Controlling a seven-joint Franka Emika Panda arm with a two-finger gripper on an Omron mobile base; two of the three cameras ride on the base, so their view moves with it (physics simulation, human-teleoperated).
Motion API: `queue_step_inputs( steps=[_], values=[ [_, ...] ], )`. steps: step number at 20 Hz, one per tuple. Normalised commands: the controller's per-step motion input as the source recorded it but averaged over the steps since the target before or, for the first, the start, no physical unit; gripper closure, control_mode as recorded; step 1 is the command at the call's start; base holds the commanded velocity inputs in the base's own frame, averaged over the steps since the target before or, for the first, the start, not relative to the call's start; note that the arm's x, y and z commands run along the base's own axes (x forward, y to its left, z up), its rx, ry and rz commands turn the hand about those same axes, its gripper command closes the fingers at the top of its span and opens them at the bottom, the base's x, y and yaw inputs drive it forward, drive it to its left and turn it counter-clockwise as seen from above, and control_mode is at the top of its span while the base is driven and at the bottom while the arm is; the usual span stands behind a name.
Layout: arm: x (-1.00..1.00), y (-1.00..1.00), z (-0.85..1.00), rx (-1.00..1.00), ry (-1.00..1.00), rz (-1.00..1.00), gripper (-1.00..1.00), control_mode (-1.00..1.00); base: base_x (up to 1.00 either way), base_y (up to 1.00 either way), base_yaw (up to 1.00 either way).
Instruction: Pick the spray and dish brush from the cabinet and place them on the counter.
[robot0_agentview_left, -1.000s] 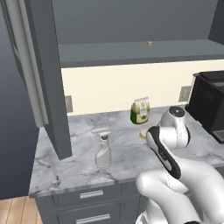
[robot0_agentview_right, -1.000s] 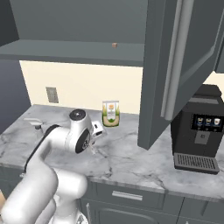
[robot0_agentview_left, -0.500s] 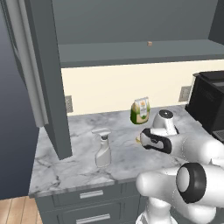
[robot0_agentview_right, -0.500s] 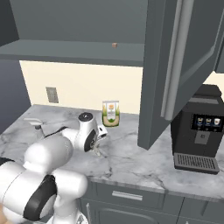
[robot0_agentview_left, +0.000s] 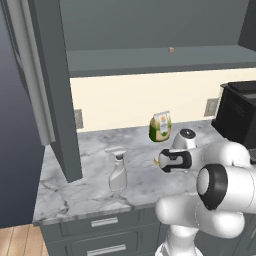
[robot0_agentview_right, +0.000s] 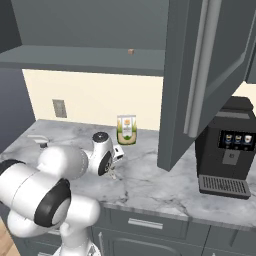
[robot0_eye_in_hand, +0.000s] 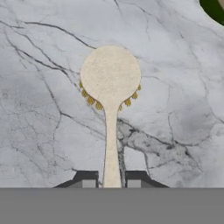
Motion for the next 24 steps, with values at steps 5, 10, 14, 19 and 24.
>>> queue_step_inputs(
  steps=[5,10,14,19,24],
  values=[
    [0.0,0.08,-0.18,0.0,-0.01,0.0,1.0,-1.0,0.0,0.0,0.0],
    [0.0,0.1,-0.19,0.01,0.0,0.0,1.0,-1.0,0.0,0.0,0.0],
    [0.0,0.07,-0.19,0.02,0.0,0.0,1.0,-1.0,0.0,0.0,0.0],
    [0.0,0.05,-0.18,0.02,0.0,0.0,1.0,-1.0,0.0,0.0,0.0],
    [0.0,0.1,-0.18,0.01,0.0,0.0,-1.0,-1.0,0.0,0.0,0.0]
  ],
)
